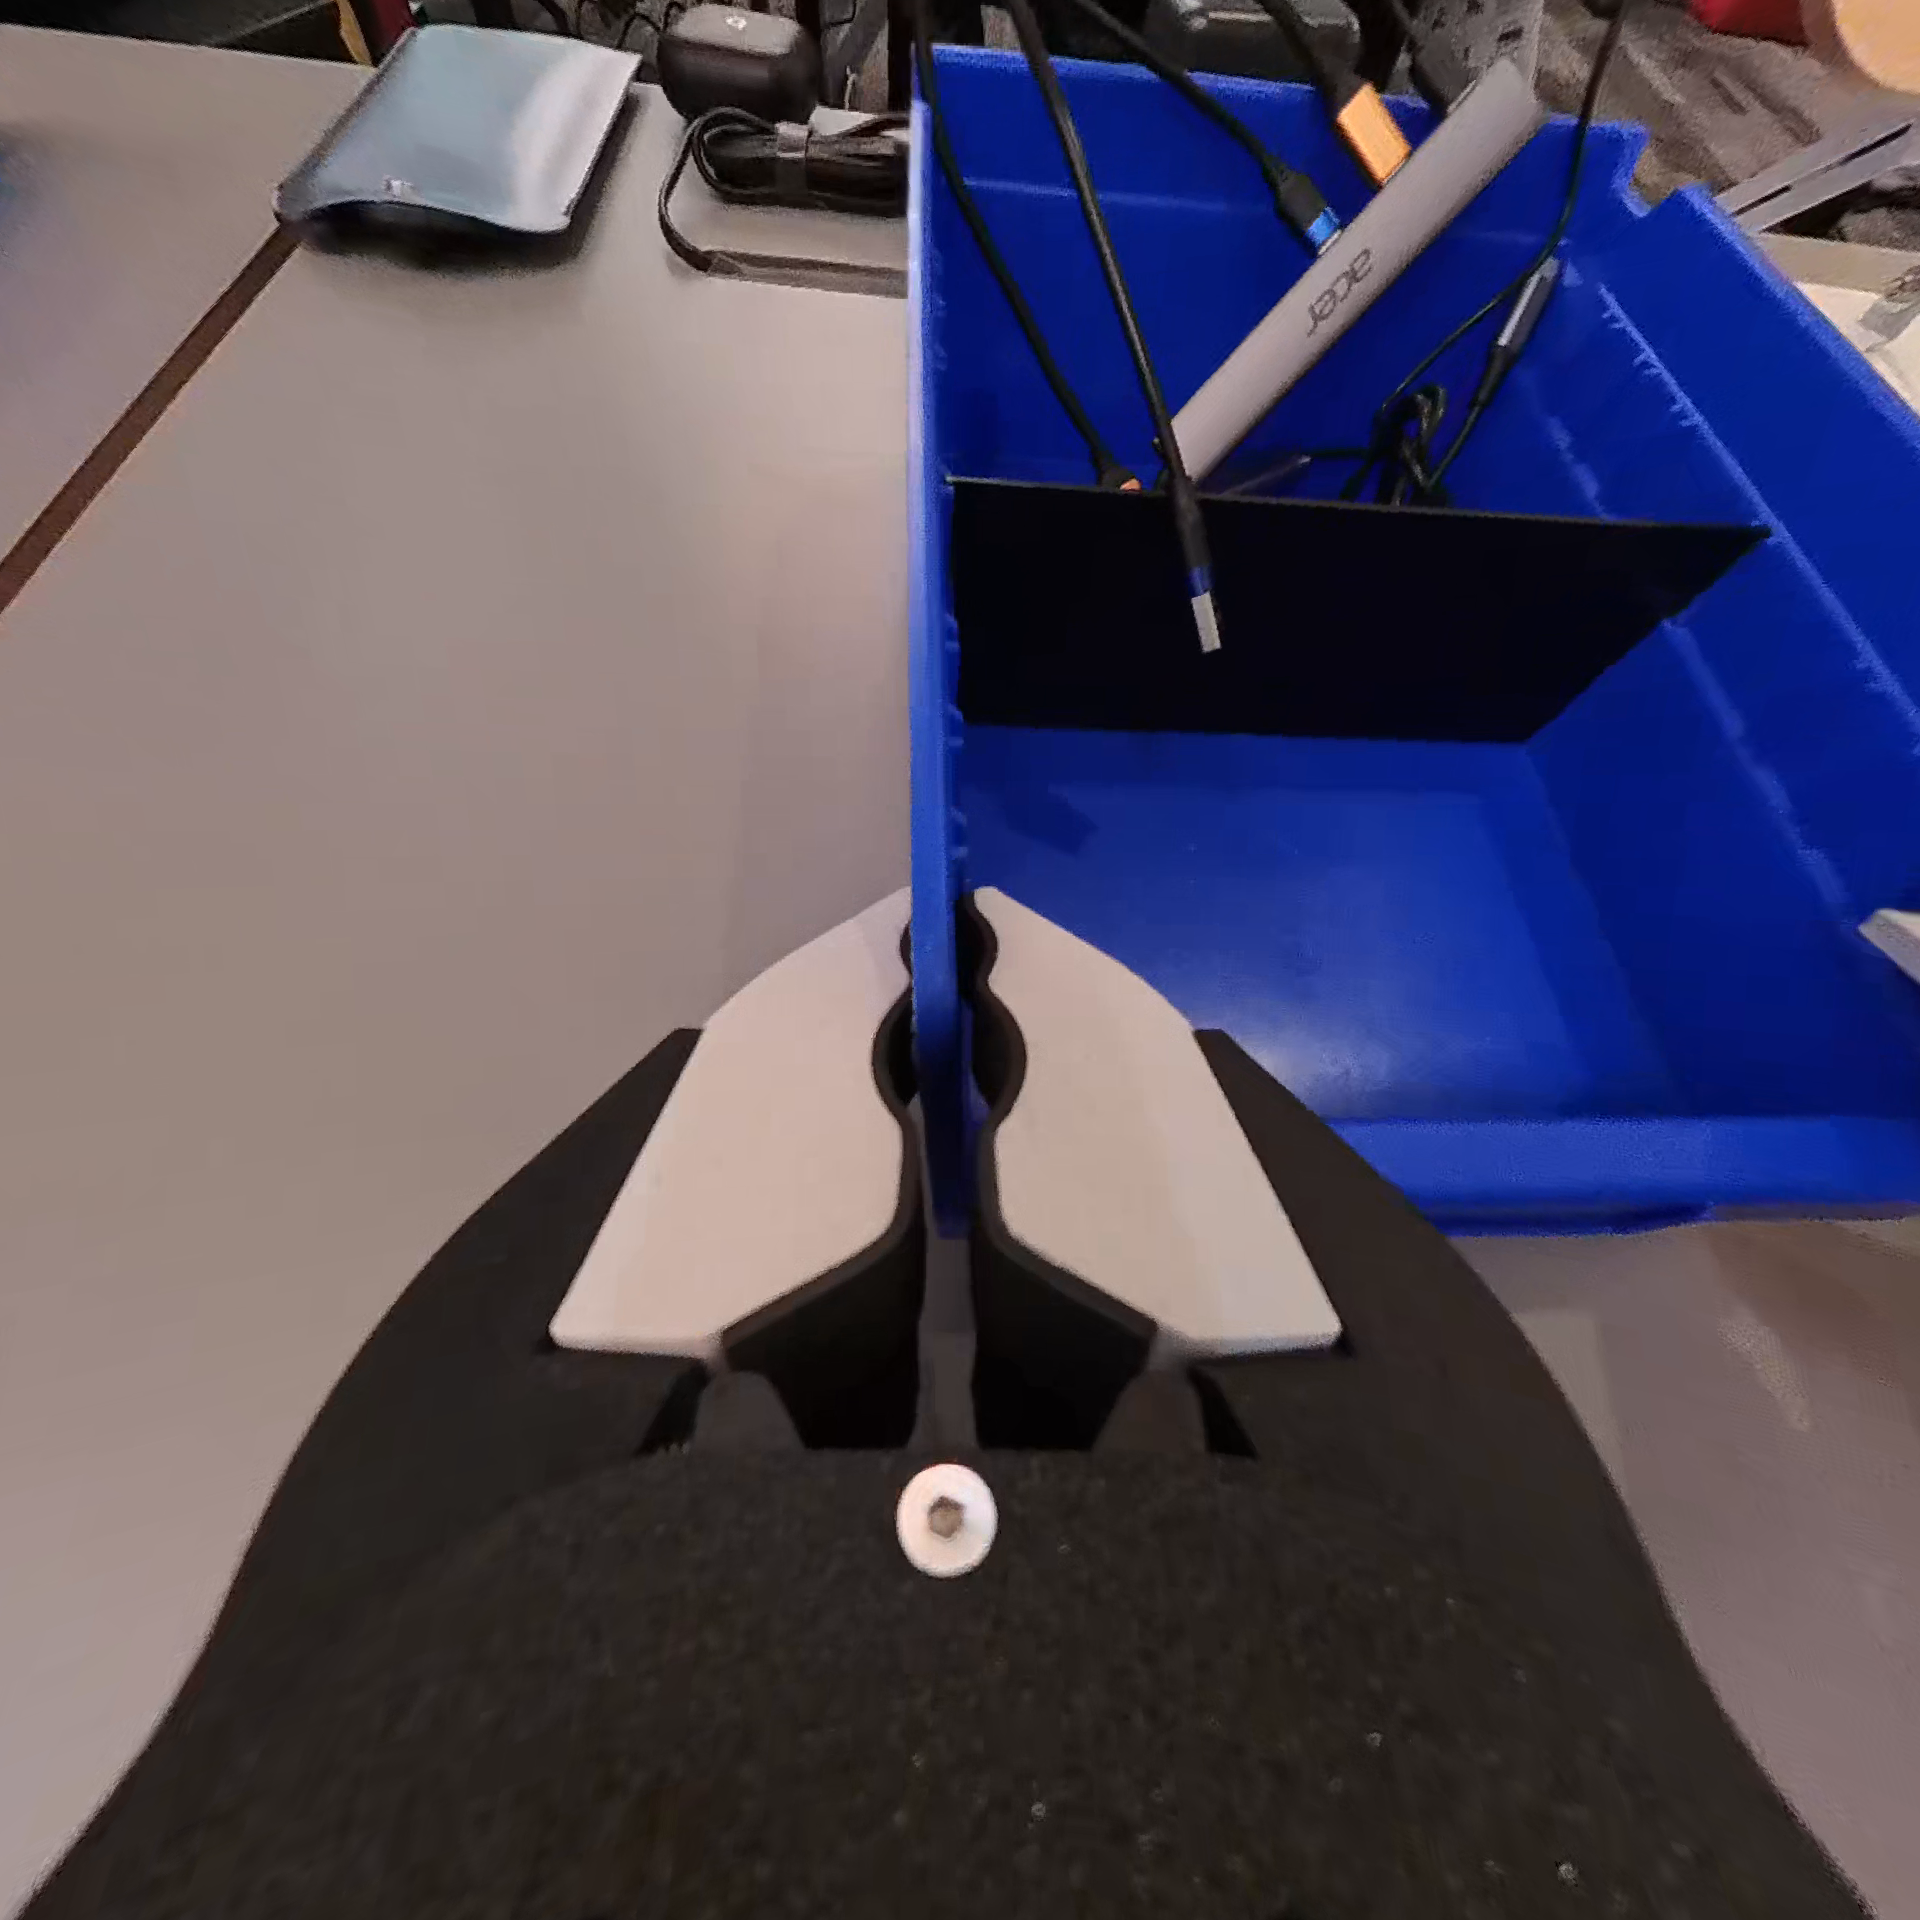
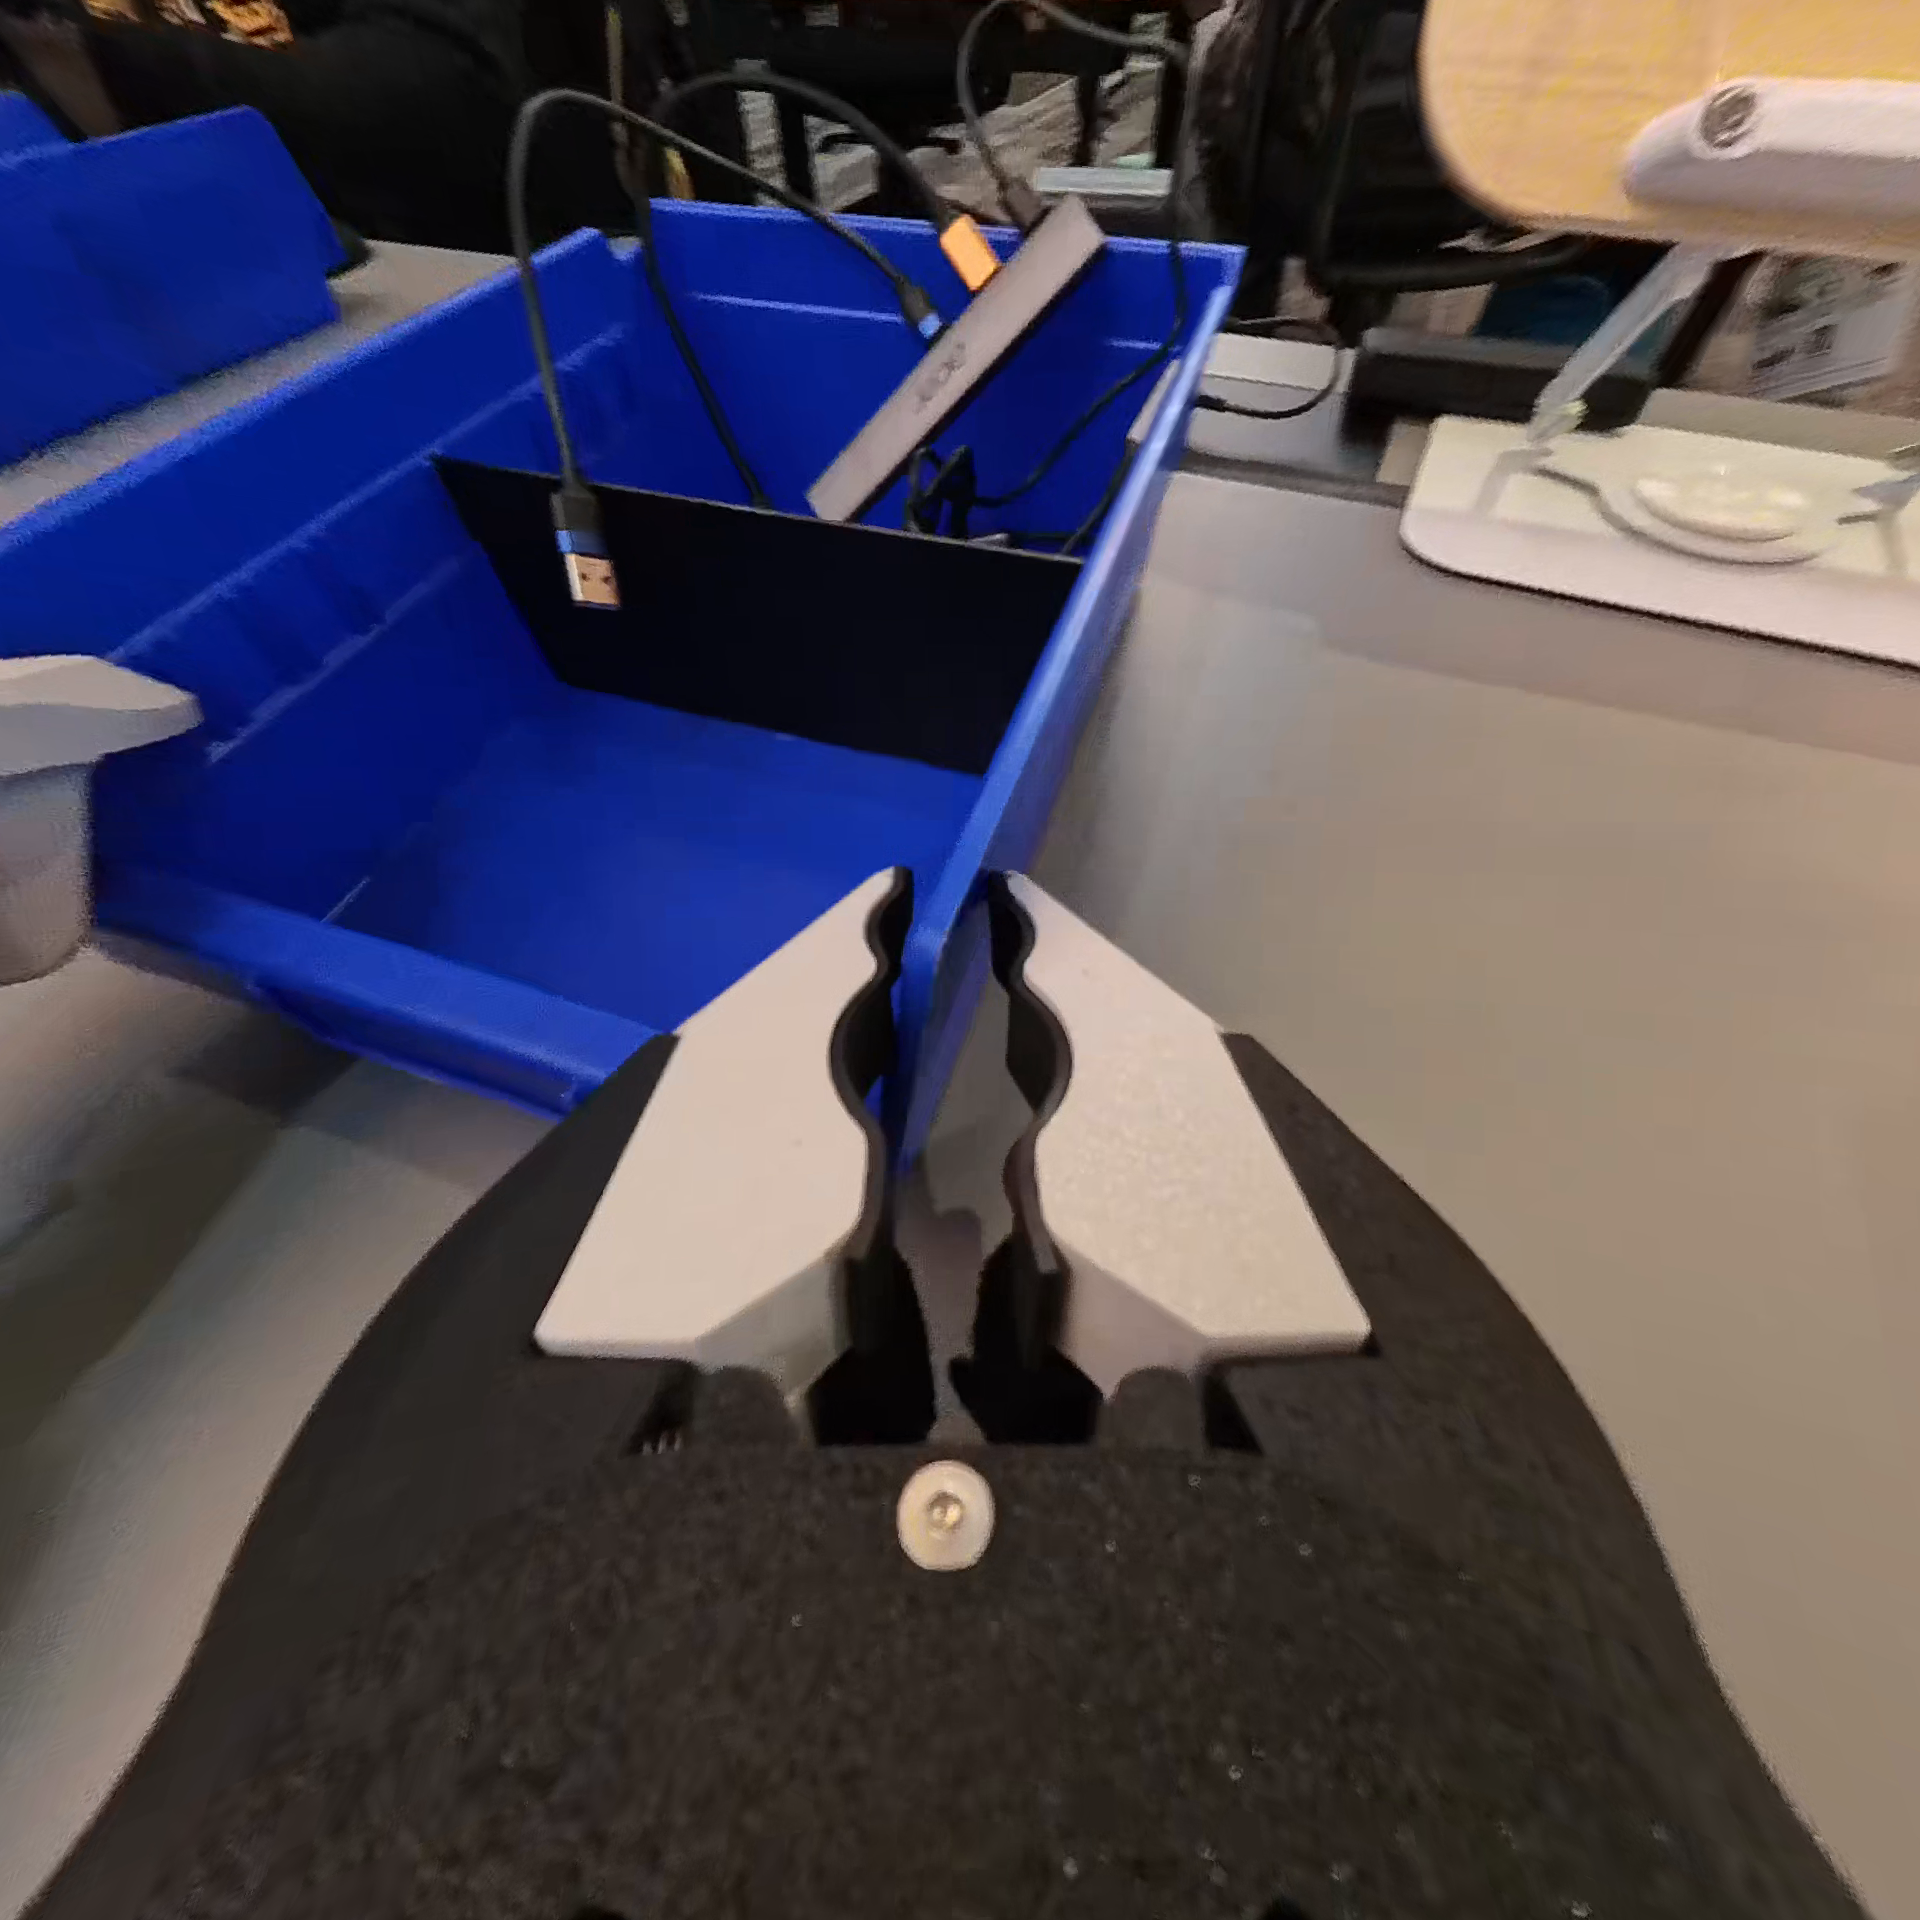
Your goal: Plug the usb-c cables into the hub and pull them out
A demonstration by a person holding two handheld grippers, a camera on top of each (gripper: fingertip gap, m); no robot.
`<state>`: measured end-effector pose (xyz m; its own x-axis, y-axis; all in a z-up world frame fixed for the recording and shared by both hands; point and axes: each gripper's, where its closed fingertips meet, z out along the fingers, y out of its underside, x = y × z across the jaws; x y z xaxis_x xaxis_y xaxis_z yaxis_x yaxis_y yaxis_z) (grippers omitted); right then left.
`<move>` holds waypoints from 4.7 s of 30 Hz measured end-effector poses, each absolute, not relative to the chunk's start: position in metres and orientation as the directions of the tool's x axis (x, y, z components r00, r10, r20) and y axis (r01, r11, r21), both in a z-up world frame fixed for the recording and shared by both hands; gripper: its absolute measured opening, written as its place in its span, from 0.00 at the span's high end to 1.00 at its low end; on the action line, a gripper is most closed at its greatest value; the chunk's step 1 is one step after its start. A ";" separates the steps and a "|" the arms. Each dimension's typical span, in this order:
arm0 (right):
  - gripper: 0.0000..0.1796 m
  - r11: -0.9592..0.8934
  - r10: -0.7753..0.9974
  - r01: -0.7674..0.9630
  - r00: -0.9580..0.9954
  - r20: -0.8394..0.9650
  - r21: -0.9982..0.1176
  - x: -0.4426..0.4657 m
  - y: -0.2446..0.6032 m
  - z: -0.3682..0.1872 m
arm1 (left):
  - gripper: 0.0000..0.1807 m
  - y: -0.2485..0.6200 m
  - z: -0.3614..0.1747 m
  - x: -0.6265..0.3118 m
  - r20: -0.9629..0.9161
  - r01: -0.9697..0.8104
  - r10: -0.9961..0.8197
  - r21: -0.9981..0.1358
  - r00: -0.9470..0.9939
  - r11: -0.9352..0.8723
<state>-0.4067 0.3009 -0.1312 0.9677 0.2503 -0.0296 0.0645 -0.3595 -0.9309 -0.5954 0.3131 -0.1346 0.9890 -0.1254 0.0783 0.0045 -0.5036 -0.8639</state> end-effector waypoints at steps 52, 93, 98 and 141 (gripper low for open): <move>0.67 -0.394 0.125 -0.044 0.987 -0.101 -0.918 0.014 0.176 -0.136 | 0.78 0.226 -0.134 -0.474 0.186 0.041 -0.280 -0.890 0.942 -0.454; 0.66 -0.598 0.677 -0.164 0.421 -0.604 -0.784 -0.166 0.112 -0.113 | 0.87 0.494 -0.009 -0.466 -0.784 -0.837 -0.302 -0.474 0.543 -0.272; 0.66 -0.609 0.657 -0.196 0.419 -0.627 -0.768 -0.165 0.117 -0.109 | 0.87 0.460 0.127 -0.439 -0.793 -0.797 -0.097 -0.604 0.601 -0.004; 0.83 0.018 0.602 0.197 0.781 0.168 -0.980 -0.179 0.218 -0.031 | 0.87 0.240 -0.028 -0.180 -0.991 -0.816 -0.008 -0.115 0.134 0.567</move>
